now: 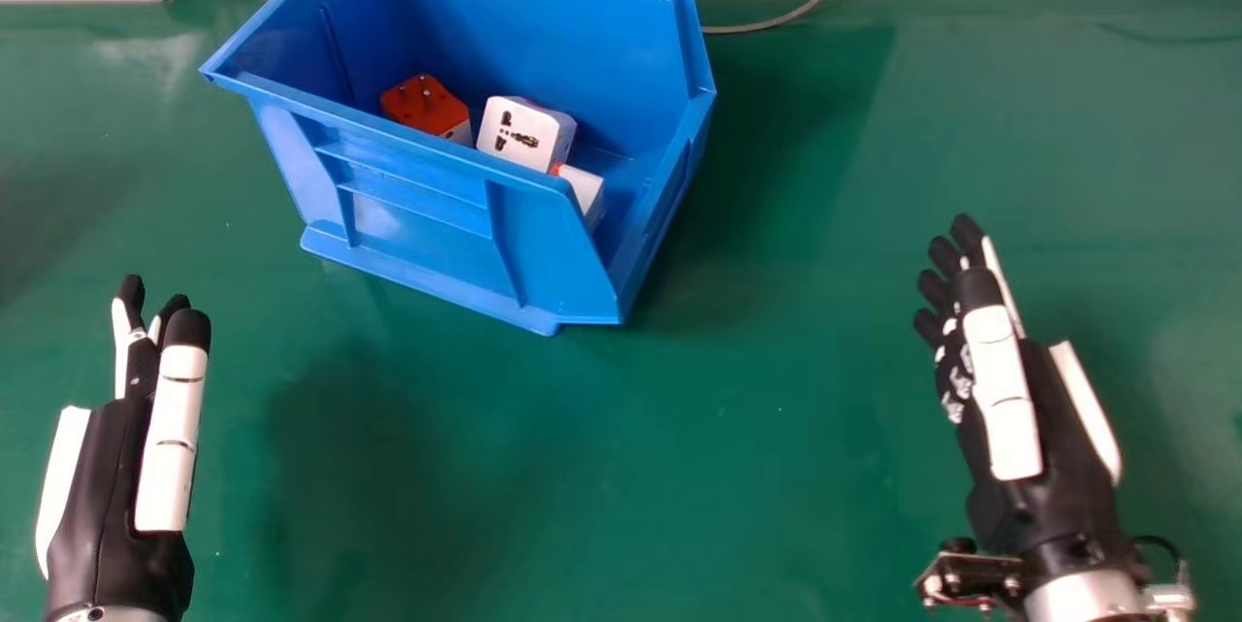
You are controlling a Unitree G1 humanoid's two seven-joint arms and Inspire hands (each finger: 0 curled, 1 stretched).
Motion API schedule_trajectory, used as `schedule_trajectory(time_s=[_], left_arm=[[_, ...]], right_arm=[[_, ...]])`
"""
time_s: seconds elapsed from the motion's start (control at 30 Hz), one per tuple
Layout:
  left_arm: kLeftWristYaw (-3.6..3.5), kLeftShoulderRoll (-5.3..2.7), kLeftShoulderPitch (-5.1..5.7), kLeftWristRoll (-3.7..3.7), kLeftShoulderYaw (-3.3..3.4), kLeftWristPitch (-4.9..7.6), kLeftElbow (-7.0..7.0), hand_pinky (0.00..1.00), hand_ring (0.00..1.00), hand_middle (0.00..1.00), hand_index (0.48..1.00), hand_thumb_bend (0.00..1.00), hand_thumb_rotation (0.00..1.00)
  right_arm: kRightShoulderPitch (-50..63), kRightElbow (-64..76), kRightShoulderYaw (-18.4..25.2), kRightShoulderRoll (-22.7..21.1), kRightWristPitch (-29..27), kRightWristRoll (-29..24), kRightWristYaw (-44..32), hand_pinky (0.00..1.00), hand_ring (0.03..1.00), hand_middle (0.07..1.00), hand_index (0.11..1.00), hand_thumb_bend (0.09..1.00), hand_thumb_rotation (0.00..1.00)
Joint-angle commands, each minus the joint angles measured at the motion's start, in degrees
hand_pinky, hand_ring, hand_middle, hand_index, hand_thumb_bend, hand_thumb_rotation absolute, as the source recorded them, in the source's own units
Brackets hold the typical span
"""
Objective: Pick all objects and put in blue box
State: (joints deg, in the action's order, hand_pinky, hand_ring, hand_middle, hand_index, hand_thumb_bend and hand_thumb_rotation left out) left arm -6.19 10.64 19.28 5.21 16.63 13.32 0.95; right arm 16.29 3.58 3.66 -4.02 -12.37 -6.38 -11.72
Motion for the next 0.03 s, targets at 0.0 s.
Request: schedule_trajectory(time_s=[0.0], left_arm=[[0.78,0.29,0.02,-1.74,-0.24,2.21,-0.63,0.93,0.98,0.99,1.000,0.61,1.00]], right_arm=[[1.12,4.42,1.27,-2.12,0.69,-0.60,-0.55,1.00,1.000,1.000,1.000,0.383,1.00]])
